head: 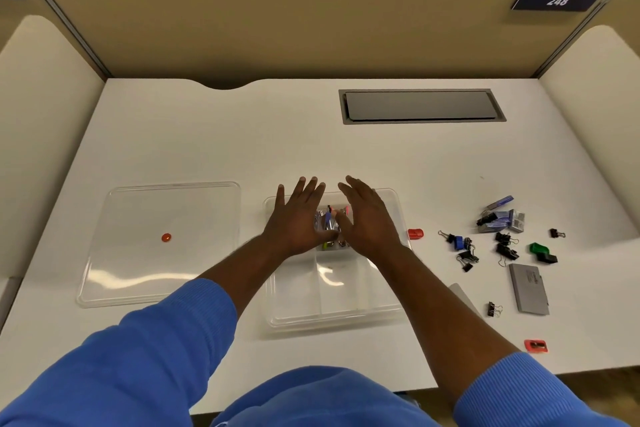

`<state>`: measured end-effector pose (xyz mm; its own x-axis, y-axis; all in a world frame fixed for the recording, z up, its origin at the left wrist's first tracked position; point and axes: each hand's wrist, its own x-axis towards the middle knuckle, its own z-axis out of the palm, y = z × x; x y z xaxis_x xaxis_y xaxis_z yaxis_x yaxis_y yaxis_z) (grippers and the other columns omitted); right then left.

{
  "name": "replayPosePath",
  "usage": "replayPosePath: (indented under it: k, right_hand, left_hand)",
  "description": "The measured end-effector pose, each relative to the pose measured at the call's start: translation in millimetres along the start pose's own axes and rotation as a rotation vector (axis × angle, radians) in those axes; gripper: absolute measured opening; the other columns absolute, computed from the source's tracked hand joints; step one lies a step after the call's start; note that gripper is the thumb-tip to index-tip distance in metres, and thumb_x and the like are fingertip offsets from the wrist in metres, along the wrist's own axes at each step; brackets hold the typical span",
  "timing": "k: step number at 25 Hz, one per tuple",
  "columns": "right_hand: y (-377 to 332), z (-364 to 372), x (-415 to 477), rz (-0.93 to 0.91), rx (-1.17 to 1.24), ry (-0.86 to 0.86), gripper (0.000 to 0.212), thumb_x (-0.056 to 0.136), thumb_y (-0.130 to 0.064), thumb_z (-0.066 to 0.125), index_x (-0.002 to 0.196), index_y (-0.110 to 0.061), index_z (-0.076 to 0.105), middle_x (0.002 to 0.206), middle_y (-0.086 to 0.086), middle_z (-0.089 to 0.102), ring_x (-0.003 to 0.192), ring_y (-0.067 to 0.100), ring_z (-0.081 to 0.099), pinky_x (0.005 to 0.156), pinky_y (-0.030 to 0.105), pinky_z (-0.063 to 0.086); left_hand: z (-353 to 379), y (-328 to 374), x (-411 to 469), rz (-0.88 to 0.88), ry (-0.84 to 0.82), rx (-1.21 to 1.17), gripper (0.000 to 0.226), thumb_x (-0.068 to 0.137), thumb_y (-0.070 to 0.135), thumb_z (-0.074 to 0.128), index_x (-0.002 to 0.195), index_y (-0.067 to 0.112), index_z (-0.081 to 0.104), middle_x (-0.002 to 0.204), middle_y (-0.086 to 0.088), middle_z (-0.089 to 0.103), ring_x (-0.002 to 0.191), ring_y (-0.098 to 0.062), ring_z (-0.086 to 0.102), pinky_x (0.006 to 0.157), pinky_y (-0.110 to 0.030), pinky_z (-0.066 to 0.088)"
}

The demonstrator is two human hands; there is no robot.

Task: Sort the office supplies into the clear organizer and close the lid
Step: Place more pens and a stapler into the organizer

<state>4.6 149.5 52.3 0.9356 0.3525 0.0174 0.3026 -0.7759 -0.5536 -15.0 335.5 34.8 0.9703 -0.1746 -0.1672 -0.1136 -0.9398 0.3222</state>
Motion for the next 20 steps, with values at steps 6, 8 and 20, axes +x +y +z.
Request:
replayPosePath:
  k: [6, 8, 20]
  right_hand:
    - [20.4, -4.8, -25.4, 0.035, -0.051, 0.006, 0.069, 0.098, -0.051, 0.052, 0.156, -0.021, 0.03, 0.167, 0.0, 0.019, 0.155, 0.017, 0.011, 0.126, 0.045, 0.007]
    - [29.5, -9.9, -34.5, 0.051, -0.051, 0.028, 0.069, 0.097, -0.051, 0.053, 0.155, -0.02, 0.032, 0.166, 0.0, 0.021, 0.154, 0.018, 0.014, 0.126, 0.046, 0.008]
    - [121.4, -78.8, -72.2, 0.105, -0.042, 0.132, 0.066, 0.096, -0.049, 0.057, 0.152, -0.02, 0.037, 0.164, 0.0, 0.027, 0.151, 0.017, 0.022, 0.124, 0.048, 0.016]
  left_hand:
    - [-0.5, 19.9, 4.2, 0.046, -0.007, 0.005, 0.107, 0.08, 0.084, 0.043, 0.16, 0.023, 0.004, 0.169, -0.001, -0.001, 0.154, -0.019, -0.01, 0.122, -0.055, -0.008]
    - [1.6, 30.5, 5.2, 0.061, -0.02, -0.002, 0.113, 0.075, 0.091, 0.034, 0.16, 0.024, 0.003, 0.169, 0.0, -0.001, 0.154, -0.018, -0.01, 0.122, -0.055, -0.008]
    - [20.6, 144.7, 42.5, 0.122, -0.009, 0.011, 0.106, 0.078, 0.088, 0.037, 0.159, 0.026, 0.007, 0.169, 0.0, 0.002, 0.155, -0.018, -0.007, 0.122, -0.055, -0.011]
